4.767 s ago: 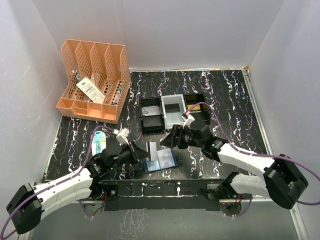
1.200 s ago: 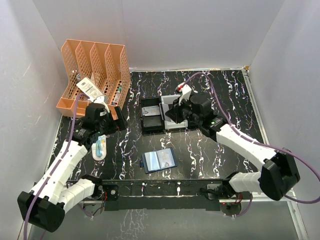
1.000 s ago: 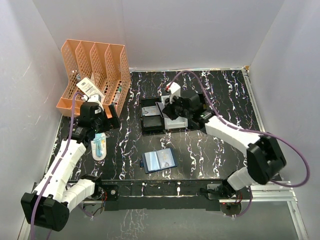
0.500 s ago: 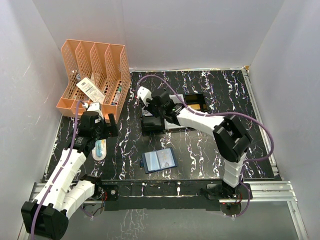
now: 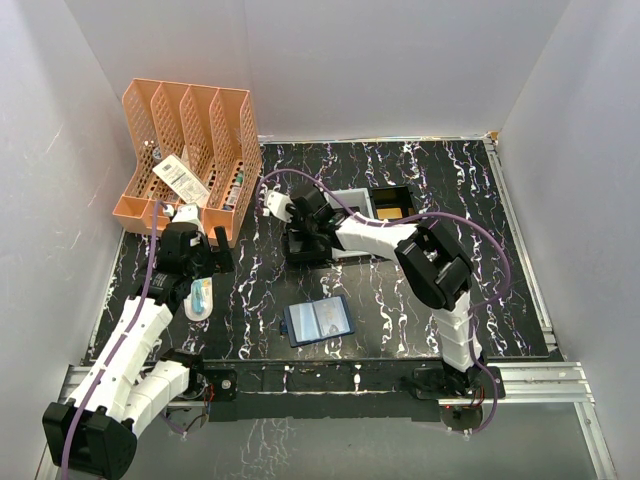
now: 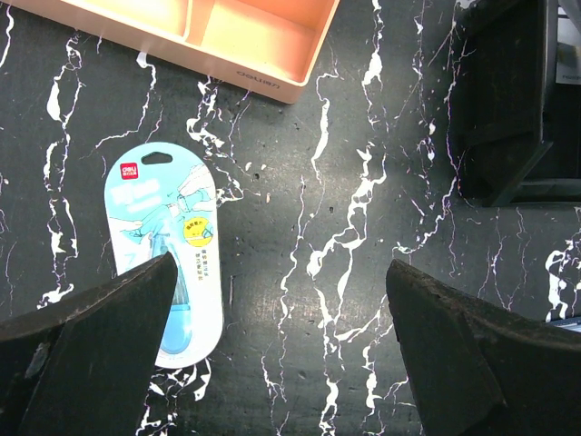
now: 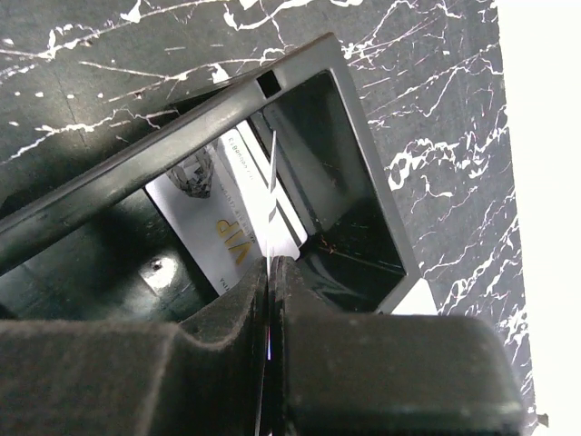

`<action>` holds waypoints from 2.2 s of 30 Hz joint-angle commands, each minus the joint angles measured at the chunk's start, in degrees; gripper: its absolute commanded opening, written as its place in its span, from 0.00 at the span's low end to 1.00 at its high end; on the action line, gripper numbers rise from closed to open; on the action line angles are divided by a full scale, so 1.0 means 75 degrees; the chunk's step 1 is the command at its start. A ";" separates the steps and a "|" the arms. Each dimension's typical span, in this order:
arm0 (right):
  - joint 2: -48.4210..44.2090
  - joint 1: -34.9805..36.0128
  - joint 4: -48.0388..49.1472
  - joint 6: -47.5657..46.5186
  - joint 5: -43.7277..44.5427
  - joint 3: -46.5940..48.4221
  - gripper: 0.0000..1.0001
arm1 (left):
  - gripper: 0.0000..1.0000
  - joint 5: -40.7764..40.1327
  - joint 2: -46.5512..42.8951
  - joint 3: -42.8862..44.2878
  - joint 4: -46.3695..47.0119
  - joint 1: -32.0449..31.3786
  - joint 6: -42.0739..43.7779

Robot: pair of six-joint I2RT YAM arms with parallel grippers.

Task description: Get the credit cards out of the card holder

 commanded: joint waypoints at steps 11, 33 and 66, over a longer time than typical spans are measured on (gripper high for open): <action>0.0536 -0.0032 0.0575 -0.1546 -0.0096 0.0658 0.03 | 0.99 0.0113 0.0006 0.0049 0.0026 0.0037 0.0176; 0.0137 -0.0061 -0.0029 -0.1292 -0.0750 0.0658 0.35 | 0.99 0.0391 0.0139 0.0052 0.0045 0.0041 0.0222; 0.0241 -0.0105 -0.0311 0.3629 -0.0721 0.0257 0.03 | 0.99 0.0345 0.0105 0.0051 0.0039 0.0044 0.0211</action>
